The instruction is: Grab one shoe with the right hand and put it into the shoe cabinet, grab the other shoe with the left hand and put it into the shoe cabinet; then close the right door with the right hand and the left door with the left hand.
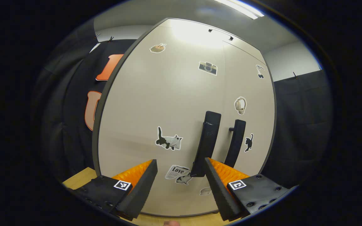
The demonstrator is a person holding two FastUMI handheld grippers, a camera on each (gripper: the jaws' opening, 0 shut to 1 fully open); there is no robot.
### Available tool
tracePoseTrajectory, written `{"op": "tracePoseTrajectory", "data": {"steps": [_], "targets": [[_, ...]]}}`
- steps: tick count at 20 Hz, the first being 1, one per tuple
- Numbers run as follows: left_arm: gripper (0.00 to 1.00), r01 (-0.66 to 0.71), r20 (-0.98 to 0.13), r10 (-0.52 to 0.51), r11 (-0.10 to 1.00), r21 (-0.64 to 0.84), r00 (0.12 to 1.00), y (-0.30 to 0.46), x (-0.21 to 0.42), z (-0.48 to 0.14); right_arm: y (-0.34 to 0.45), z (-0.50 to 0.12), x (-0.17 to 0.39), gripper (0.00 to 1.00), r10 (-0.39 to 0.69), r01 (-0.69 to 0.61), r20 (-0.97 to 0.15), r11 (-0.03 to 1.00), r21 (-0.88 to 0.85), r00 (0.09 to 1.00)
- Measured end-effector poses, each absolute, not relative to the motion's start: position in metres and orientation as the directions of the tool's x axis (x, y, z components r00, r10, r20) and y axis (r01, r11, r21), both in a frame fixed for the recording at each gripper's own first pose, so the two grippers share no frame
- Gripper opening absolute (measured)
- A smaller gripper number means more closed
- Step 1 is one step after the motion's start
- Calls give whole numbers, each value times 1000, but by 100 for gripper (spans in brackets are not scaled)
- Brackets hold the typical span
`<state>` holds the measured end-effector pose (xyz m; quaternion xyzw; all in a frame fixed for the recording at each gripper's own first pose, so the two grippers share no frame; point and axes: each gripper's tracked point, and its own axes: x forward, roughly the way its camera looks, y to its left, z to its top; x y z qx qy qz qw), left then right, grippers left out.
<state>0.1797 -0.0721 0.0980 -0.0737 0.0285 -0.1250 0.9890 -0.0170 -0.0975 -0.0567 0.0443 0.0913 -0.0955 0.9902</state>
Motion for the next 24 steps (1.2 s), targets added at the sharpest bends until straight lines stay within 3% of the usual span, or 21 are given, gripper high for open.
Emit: {"op": "tracePoseTrajectory", "data": {"steps": [8,16,24], "targets": [[96,220,-4,-221,970,-102,975,-53,83,102,-78,-61,-7,92,-119,139,-191,986,93,974],[96,173,-48,-178,981,-92,983,-44,4,43,-55,-69,-8,92,-55,75,-198,993,95,979],[96,121,-40,-122,992,-32,992,-37,-26,12,-48,-73,-11,92,-35,55,-204,994,96,978]]}}
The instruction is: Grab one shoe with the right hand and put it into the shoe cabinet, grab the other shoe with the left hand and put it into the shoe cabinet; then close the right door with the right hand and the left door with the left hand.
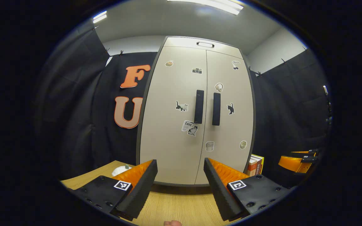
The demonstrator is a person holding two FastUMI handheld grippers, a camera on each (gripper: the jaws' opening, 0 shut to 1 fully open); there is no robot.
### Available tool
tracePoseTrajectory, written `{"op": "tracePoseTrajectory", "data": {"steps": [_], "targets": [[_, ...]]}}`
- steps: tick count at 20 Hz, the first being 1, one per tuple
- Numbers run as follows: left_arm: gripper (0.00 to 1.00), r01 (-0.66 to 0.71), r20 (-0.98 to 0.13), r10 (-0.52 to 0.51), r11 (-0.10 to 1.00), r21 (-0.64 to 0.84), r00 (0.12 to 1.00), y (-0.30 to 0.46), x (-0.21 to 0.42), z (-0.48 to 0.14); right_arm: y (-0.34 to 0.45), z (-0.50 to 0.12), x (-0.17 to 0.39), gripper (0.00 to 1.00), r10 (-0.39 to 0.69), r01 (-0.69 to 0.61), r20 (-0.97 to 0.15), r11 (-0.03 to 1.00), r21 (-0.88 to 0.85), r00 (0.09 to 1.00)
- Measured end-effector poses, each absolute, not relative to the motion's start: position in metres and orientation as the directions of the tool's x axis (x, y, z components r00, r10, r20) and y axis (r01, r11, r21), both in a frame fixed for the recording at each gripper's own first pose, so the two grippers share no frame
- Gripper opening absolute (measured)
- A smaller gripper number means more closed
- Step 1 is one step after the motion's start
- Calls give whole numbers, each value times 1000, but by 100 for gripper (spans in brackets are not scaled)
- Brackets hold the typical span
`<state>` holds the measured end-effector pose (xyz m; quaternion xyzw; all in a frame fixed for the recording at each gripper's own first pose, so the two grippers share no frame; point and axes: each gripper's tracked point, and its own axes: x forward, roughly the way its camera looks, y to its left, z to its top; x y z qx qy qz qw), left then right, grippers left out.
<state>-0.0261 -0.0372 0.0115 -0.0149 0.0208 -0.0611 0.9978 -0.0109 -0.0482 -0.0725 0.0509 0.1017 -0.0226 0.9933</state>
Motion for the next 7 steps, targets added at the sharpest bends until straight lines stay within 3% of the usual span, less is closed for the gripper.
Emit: {"op": "tracePoseTrajectory", "data": {"steps": [7], "targets": [[96,119,-66,-125,990,-79,990,-48,-34,0,-45,-72,-11,92,-32,53,-208,994,94,978]]}}
